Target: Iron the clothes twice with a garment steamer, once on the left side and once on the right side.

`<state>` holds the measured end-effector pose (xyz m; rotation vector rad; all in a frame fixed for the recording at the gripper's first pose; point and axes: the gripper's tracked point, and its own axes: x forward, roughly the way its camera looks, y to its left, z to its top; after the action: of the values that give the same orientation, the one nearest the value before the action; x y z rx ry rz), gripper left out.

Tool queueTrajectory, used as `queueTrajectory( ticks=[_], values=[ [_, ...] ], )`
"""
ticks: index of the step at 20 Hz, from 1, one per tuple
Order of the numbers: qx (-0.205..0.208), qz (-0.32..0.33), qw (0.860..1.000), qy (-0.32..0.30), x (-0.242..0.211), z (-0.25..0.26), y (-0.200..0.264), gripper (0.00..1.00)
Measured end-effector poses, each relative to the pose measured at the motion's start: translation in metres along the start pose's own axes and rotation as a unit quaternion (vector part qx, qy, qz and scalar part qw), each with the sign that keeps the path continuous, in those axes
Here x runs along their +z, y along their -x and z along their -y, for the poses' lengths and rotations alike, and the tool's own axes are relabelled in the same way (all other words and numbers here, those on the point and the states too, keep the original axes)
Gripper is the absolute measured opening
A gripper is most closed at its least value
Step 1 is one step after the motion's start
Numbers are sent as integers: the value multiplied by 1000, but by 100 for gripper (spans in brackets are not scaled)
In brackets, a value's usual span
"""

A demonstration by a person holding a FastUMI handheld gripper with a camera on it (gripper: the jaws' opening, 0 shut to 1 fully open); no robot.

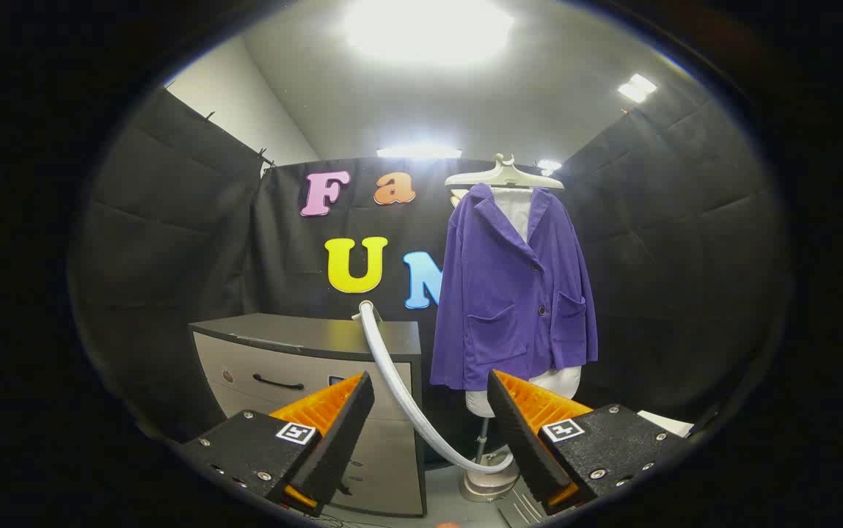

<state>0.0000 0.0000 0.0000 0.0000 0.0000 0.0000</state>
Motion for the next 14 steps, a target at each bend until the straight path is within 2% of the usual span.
queueTrajectory(
  ticks=[14],
  values=[
    [-8, 15, 1000, 1, 20, 1, -8, 95]
  ],
)
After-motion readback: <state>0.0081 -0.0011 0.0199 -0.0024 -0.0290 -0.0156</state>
